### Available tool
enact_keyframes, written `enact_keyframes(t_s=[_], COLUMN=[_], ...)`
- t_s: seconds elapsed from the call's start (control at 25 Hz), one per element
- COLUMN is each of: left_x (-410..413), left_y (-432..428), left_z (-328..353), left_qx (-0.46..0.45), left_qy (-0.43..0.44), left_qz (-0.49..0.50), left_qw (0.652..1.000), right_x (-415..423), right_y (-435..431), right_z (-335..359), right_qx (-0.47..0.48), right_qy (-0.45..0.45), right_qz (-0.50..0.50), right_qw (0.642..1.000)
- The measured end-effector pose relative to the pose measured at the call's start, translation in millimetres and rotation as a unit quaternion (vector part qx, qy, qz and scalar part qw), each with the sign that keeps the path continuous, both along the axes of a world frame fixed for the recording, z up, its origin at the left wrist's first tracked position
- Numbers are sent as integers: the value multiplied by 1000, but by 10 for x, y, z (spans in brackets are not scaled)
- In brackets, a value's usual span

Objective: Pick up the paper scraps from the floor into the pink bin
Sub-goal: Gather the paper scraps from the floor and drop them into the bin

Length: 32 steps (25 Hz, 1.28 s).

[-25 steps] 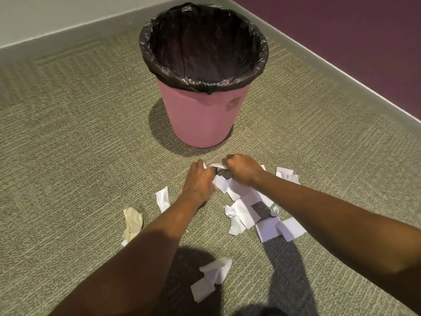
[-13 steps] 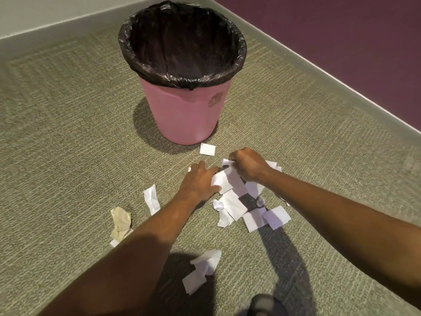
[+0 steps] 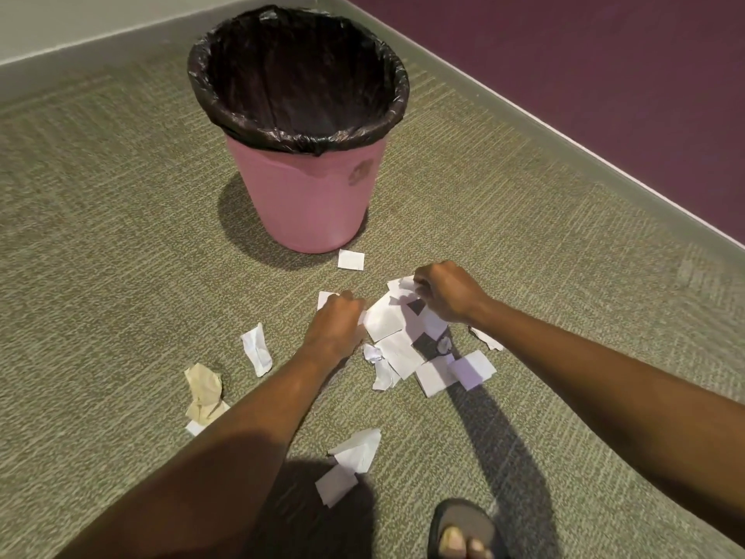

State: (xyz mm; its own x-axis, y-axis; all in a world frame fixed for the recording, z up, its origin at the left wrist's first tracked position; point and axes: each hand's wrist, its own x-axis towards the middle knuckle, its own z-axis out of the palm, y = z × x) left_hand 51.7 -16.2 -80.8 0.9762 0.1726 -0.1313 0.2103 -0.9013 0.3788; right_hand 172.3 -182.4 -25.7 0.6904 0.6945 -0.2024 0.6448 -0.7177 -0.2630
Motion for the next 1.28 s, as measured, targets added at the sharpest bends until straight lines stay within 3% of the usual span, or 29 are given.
enact_keyframes(t_s=[0.08,0.2,0.36,0.48,0.64,0.76,0.88,1.0,1.08,1.16,1.28], left_x=[-15,3,196,426,770,811,666,228,-177,-602,-1095], left_y=[69,189,535,839,1187,1316,1385,1405,1386,1342,1321], left_z=[172,696,1689,2357,2678,2696,2593,2141,1640,1140,621], left_qx=[-59,-158,-189,-182,-255,-343,-255,-191,-162,-132,-77], left_qy=[-46,-204,-407,-446,-337,-272,-338,-377,-285,-122,129], left_qz=[34,98,154,162,237,268,309,383,398,361,275], left_qw=[997,961,881,861,875,858,851,821,857,915,950], right_x=[-27,-98,-104,84,408,485,381,168,-13,-236,-485], right_y=[89,327,776,1160,1589,1741,1726,1500,1240,1001,870], right_z=[179,671,1560,2028,2245,2261,2271,2185,2055,1834,1202], right_qx=[48,198,443,501,426,347,368,430,422,390,206], right_qy=[20,66,131,165,239,289,239,192,160,170,196], right_qz=[-21,-80,-158,-174,-229,-230,-223,-184,-129,-79,18], right_qw=[998,975,873,832,842,862,870,863,883,901,959])
